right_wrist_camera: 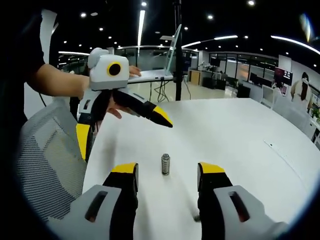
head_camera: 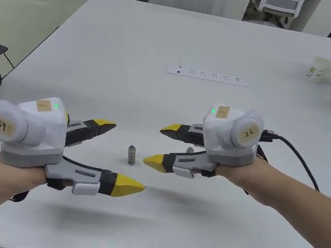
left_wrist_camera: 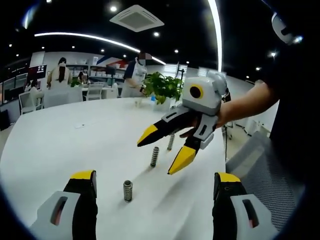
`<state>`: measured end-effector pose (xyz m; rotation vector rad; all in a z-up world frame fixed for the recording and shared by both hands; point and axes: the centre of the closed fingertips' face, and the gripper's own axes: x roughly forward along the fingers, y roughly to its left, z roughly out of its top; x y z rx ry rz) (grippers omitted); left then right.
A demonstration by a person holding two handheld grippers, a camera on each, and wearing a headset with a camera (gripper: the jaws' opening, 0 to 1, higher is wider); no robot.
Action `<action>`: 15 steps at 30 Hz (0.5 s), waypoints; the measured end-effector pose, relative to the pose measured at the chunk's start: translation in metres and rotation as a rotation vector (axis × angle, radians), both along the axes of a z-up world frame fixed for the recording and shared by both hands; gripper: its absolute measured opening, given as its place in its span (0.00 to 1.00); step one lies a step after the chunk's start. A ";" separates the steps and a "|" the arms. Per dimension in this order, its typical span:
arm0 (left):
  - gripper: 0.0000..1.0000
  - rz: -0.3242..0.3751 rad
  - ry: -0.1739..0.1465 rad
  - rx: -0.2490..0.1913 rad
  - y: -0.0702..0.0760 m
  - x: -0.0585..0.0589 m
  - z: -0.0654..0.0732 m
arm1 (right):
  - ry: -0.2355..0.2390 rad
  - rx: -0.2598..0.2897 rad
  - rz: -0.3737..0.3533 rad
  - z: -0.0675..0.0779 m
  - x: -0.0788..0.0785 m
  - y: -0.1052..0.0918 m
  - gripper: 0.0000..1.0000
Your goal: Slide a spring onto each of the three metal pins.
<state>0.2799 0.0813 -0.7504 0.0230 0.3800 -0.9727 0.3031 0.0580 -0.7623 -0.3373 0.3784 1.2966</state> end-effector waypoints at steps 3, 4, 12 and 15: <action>0.95 -0.002 -0.002 -0.006 -0.002 0.000 0.002 | -0.002 0.001 -0.005 0.001 -0.004 -0.008 0.49; 0.95 -0.003 -0.004 -0.007 -0.003 0.000 0.002 | -0.003 0.002 -0.007 0.001 -0.005 -0.010 0.50; 0.95 -0.014 -0.007 -0.028 -0.010 0.000 0.006 | 0.011 0.070 -0.051 0.012 -0.009 -0.030 0.63; 0.95 -0.018 -0.007 -0.030 -0.012 0.000 0.006 | 0.012 0.081 -0.066 0.014 -0.010 -0.038 0.67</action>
